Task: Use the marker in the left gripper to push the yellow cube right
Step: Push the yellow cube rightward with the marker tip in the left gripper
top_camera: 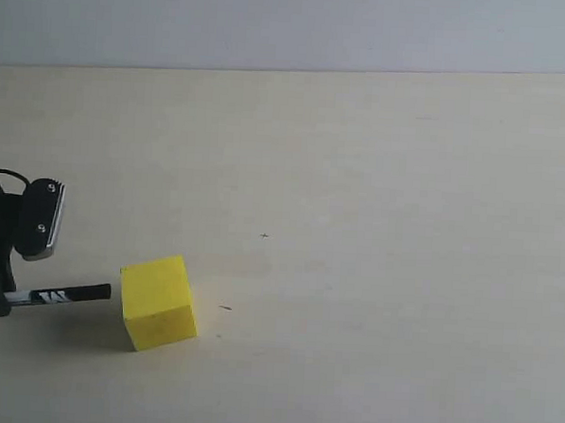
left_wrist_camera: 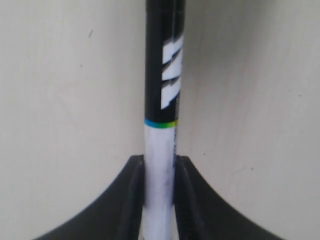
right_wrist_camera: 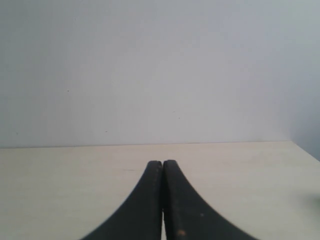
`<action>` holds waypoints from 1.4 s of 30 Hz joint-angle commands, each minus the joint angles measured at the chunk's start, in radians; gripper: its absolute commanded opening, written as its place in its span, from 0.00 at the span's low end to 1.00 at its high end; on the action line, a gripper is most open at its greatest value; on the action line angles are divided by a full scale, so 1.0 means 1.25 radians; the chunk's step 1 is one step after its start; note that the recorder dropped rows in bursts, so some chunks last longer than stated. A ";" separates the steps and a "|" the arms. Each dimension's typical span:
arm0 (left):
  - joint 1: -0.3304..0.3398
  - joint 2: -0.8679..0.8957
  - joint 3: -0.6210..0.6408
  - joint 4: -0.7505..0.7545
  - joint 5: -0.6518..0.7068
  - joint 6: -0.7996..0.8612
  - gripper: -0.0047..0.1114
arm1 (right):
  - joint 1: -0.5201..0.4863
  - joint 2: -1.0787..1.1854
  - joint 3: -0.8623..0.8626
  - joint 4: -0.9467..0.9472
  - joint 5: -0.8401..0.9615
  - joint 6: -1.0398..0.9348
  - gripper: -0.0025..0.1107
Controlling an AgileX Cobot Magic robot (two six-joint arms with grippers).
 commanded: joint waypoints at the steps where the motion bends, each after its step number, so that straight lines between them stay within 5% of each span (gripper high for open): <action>1: -0.006 0.001 -0.006 -0.005 -0.031 0.005 0.04 | 0.002 -0.004 0.004 -0.001 -0.005 -0.001 0.02; 9: -0.107 0.001 -0.025 0.005 -0.079 0.085 0.04 | 0.002 -0.004 0.004 -0.001 -0.005 -0.001 0.02; 24: -0.028 0.001 -0.031 0.039 -0.081 0.130 0.04 | 0.002 -0.004 0.004 -0.001 -0.005 -0.001 0.02; 29: -0.055 0.010 -0.053 0.034 -0.053 0.131 0.04 | 0.002 -0.004 0.004 -0.001 -0.005 -0.001 0.02; 36: -0.197 0.036 -0.069 0.010 -0.054 0.129 0.04 | 0.002 -0.004 0.004 -0.001 -0.005 -0.001 0.02; 42: -0.158 0.035 -0.069 0.012 -0.050 0.101 0.04 | 0.002 -0.004 0.004 -0.001 -0.005 -0.001 0.02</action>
